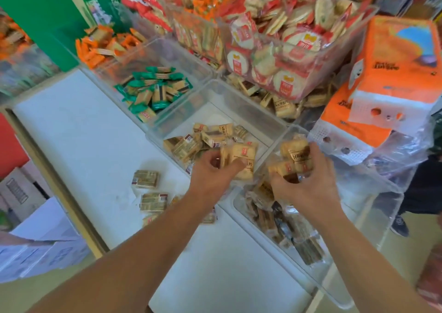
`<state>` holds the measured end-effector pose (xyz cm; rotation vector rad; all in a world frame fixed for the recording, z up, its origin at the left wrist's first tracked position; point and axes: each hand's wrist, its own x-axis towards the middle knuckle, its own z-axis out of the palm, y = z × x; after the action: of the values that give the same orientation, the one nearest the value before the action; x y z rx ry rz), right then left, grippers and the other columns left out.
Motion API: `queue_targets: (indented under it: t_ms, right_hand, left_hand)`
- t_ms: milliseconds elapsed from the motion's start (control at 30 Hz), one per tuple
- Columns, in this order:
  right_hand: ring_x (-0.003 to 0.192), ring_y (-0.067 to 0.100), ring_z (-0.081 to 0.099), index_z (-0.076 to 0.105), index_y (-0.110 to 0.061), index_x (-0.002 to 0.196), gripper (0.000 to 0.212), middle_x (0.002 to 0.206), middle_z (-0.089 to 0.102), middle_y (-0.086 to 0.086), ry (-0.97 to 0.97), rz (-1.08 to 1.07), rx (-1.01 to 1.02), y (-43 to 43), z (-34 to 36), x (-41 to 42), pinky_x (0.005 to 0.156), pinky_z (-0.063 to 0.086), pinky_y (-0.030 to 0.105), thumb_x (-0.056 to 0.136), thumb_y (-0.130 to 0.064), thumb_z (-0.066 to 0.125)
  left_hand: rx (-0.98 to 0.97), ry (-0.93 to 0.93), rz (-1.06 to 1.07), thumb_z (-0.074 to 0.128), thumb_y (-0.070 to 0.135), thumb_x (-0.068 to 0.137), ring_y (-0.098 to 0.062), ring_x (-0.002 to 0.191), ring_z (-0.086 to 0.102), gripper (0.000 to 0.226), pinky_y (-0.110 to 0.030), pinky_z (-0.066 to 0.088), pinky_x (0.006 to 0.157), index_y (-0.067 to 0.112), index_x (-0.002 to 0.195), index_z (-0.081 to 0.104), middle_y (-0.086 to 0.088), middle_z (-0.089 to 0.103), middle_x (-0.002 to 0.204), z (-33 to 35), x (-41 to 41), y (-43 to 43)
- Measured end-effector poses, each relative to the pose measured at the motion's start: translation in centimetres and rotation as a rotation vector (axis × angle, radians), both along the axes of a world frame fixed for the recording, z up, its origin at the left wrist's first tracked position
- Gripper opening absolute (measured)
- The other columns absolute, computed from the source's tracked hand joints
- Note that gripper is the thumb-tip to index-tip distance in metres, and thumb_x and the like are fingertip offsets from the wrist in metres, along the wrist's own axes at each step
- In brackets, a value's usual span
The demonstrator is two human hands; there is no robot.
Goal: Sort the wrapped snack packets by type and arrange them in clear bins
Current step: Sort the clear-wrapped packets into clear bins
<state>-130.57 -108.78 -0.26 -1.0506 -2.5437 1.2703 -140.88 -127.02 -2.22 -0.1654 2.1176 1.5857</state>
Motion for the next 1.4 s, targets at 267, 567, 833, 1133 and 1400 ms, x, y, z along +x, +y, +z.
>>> queue_targets:
  t_ms: [267,567,833,1133,1400]
  right_hand:
    - [0.14,0.029,0.033,0.028,-0.03,0.153,0.108,0.143,0.038,0.004,-0.141,0.224,0.093,0.0,0.3,-11.4,0.113,0.037,0.052,0.062,-0.063,0.077]
    - [0.096,0.011,0.06,0.073,-0.019,0.109,0.023,0.102,0.065,-0.01,0.346,0.43,0.228,-8.8,-2.4,-5.1,0.083,0.052,0.031,0.094,-0.034,0.064]
    - [0.153,0.011,0.02,0.035,-0.024,0.155,0.059,0.163,0.029,-0.007,-0.241,0.709,0.014,-16.6,-13.1,-0.5,0.121,0.03,0.034,0.101,-0.035,0.055]
    - [0.113,0.024,0.051,0.056,-0.02,0.135,0.058,0.119,0.051,0.0,-0.37,0.667,0.349,-18.2,-16.3,-0.4,0.084,0.054,0.037,0.086,-0.046,0.072]
    - [0.116,0.01,0.055,0.054,-0.033,0.131,0.052,0.13,0.052,-0.017,-0.448,0.455,0.123,-19.5,-14.0,-1.3,0.087,0.053,0.037,0.087,-0.061,0.059]
  left_hand:
    - [-0.021,0.021,0.022,0.075,0.04,0.091,-0.012,0.113,0.064,0.054,-0.029,0.054,0.096,0.022,0.139,0.058,0.008,0.065,0.127,-0.3,-4.9,-1.8]
    - [-0.175,-0.049,0.22,0.065,0.015,0.095,-0.012,0.085,0.071,0.015,-0.025,0.057,0.07,0.028,0.1,0.071,0.003,0.074,0.096,-6.0,2.4,-12.9]
    - [-0.65,-0.057,0.04,0.074,0.023,0.088,-0.025,0.14,0.042,0.072,-0.041,0.04,0.114,0.019,0.153,0.042,-0.001,0.045,0.152,-12.6,6.8,-21.9]
    - [-0.503,-0.131,0.034,0.078,0.055,0.078,-0.008,0.104,0.059,0.062,-0.032,0.053,0.086,0.031,0.13,0.055,0.015,0.051,0.115,-14.6,4.1,-22.9]
    - [-0.59,0.327,-0.064,0.066,0.049,0.091,-0.014,0.102,0.055,0.034,-0.036,0.054,0.08,0.023,0.112,0.06,0.012,0.051,0.111,-14.7,1.4,-22.0]
